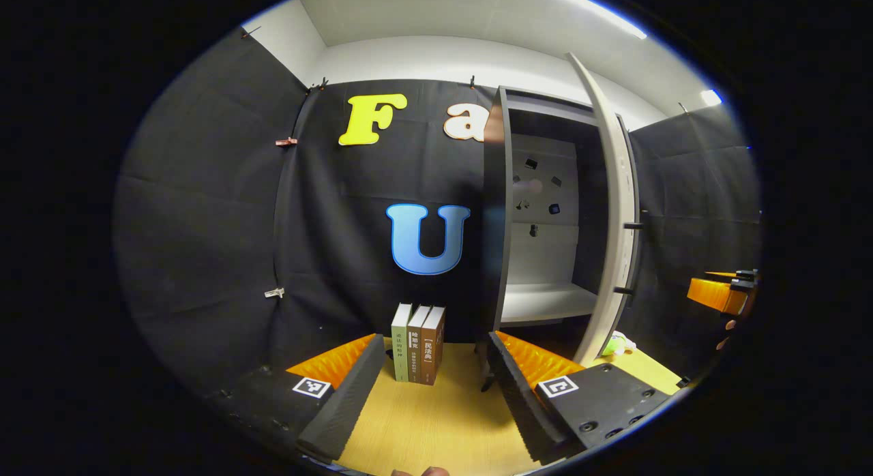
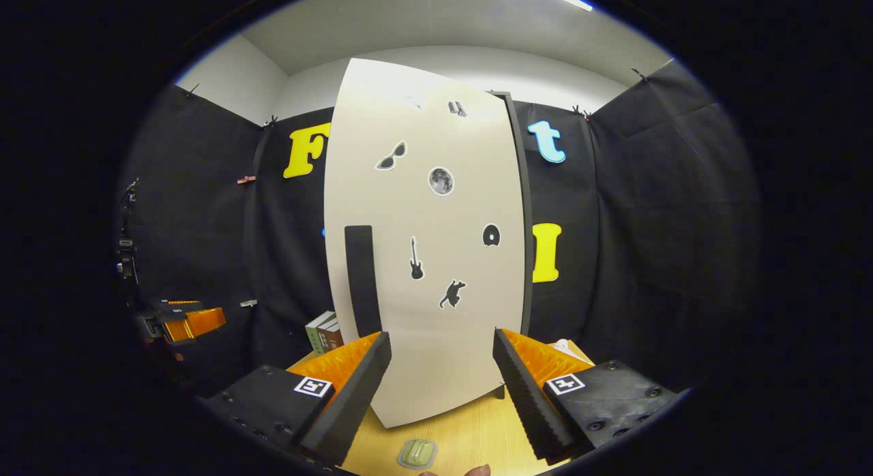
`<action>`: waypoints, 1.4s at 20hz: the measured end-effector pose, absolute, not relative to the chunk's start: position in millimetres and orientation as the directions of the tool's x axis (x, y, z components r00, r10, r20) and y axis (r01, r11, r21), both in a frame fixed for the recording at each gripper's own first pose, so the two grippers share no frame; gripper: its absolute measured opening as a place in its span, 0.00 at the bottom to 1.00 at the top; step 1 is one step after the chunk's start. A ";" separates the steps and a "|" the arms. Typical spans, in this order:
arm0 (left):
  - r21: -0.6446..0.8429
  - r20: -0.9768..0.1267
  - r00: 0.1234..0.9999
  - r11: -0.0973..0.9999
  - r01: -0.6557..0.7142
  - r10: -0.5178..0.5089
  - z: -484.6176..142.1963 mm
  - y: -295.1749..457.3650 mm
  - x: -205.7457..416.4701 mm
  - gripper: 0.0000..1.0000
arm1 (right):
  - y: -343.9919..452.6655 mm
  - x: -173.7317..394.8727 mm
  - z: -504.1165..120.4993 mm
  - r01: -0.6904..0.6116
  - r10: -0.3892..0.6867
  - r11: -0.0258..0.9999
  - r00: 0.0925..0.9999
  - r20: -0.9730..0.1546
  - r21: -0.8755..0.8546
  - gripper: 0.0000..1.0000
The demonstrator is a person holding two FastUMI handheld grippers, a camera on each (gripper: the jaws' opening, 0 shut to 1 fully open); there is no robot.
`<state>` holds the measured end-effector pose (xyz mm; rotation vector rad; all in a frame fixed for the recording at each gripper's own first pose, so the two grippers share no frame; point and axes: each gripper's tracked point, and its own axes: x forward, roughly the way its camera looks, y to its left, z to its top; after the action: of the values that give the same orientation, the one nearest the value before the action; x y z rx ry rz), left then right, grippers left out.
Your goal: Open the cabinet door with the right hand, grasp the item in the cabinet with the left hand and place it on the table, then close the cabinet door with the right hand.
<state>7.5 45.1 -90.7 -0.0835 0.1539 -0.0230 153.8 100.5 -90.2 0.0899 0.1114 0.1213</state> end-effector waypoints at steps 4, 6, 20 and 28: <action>-0.083 -0.155 0.987 0.996 0.025 -0.038 -92.3 43.0 7.6 0.95 | 97.7 150.7 -91.2 -0.103 0.113 0.991 0.987 -0.110 0.088 0.99; -0.079 -0.154 0.987 0.996 0.028 -0.040 -92.1 42.3 7.4 0.95 | 96.8 151.1 -91.0 -0.095 0.104 0.992 0.989 -0.107 0.085 0.98; -0.062 -0.143 0.988 0.997 0.045 -0.053 -91.1 28.1 3.3 0.95 | 85.6 146.3 -87.0 -0.048 0.054 0.996 0.996 -0.074 0.069 0.98; -0.059 -0.150 0.987 0.997 0.047 -0.055 -93.6 21.1 -0.9 0.95 | 82.4 143.6 -87.3 -0.044 0.049 0.997 0.996 -0.079 0.065 0.98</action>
<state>-0.9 21.1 -93.6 -0.0552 0.1520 -0.0515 143.6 82.4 -87.3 0.0629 0.0807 0.0466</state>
